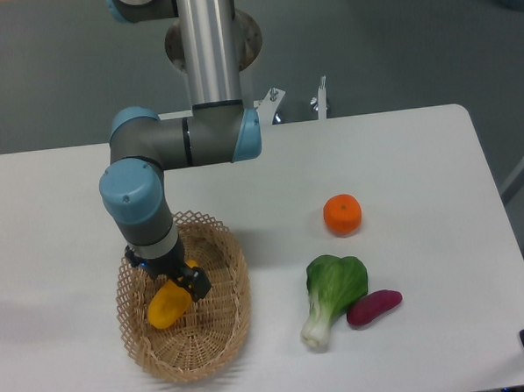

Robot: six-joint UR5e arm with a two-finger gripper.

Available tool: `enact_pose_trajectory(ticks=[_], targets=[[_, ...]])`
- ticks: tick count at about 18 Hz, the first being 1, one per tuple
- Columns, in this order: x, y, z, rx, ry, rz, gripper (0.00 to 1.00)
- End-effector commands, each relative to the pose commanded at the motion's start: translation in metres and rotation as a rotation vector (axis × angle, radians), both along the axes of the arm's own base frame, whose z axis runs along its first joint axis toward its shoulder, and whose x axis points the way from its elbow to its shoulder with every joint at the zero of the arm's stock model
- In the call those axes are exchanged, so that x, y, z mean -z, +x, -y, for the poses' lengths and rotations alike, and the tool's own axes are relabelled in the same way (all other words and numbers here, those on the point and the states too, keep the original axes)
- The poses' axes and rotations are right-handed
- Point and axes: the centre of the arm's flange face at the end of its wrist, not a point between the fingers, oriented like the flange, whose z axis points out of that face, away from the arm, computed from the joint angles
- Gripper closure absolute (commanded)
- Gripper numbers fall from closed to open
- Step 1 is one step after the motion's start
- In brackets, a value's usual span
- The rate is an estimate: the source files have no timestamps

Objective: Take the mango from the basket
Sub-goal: 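Lower the gripper onto the yellow mango and close on it, then lift the mango out of the basket and carry it beside the orange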

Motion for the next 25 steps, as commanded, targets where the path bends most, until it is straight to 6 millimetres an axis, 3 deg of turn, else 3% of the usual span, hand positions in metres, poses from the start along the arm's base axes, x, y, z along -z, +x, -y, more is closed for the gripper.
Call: enact_pose_trajectory(ticks=[2,5,7,13,17,19,25], targets=[[-0.002,0.000,-0.001,0.005,0.003,-0.001,0.36],[-0.003,-0.001,-0.002,0.008,0.005,-0.002,0.50],[-0.003,-0.001,-0.002,0.008,0.005,-0.002,0.55],[-0.004,-0.001,-0.003,0.009,0.008,-0.004,0.63],[-0.018,-0.003,-0.005,0.017,0.032,-0.013,0.63],[-0.038,-0.009,-0.007,0.033,0.060,-0.028,0.62],[-0.108,-0.059,0.004,-0.022,0.163,-0.075,0.61]])
